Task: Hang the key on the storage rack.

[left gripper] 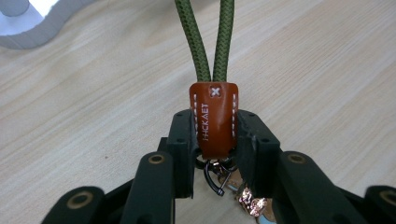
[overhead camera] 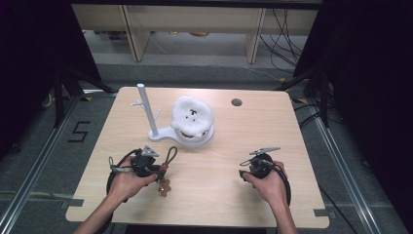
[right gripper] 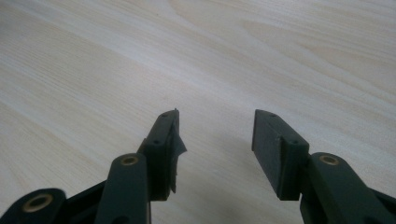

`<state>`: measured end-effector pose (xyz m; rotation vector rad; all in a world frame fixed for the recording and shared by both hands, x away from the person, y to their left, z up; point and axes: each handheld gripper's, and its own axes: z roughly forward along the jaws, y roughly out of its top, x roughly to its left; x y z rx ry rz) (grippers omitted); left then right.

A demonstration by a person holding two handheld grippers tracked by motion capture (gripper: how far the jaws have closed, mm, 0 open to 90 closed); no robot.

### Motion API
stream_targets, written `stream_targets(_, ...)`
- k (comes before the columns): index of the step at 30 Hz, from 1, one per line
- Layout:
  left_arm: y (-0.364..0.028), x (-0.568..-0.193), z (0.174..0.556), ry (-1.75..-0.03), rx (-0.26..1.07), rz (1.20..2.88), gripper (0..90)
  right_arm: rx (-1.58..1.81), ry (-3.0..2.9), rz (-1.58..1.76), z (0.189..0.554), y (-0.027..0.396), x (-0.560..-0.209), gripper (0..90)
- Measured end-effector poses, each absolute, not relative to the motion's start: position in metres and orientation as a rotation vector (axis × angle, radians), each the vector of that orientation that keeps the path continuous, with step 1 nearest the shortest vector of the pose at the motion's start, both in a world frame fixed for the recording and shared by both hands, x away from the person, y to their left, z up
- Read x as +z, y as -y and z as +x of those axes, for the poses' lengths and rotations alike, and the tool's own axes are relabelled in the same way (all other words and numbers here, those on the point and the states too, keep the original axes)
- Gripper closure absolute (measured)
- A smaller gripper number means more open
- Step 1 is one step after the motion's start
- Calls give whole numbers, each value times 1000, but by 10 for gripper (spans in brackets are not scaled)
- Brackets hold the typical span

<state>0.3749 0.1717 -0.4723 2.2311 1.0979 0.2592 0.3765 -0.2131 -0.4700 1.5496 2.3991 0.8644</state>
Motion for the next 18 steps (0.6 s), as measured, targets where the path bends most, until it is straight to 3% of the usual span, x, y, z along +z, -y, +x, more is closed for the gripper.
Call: stream_targets(18, -201, -469, 352, -1039, 353, 2015, 684, 874, -2374, 1555, 376, 214, -470, 523)
